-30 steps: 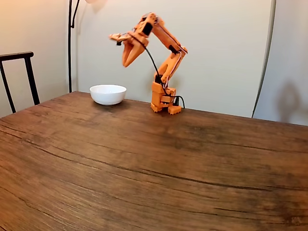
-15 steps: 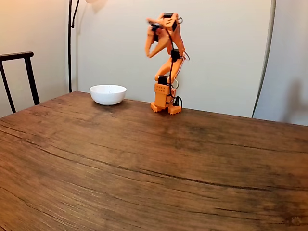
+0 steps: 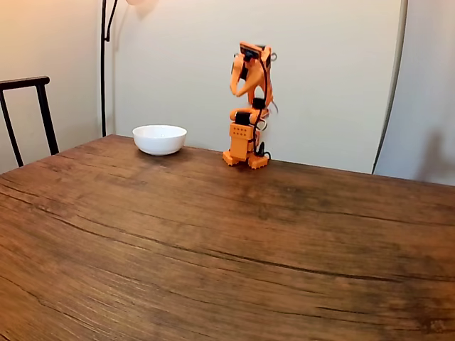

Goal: Grasp the cube and drop it in the bowl

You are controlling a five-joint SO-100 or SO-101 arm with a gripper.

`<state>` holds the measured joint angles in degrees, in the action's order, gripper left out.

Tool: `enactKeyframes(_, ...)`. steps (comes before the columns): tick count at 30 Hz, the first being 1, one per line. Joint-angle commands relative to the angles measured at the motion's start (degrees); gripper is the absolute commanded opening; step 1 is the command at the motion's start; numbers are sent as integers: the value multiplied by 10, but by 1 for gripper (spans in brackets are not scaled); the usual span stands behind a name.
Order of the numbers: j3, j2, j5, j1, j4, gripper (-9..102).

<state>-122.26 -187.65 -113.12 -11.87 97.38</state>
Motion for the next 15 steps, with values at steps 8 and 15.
enactKeyframes(8,-152,-28,-5,74,-125,-1)
enactKeyframes(15,-273,-28,-5,75,-239,-1)
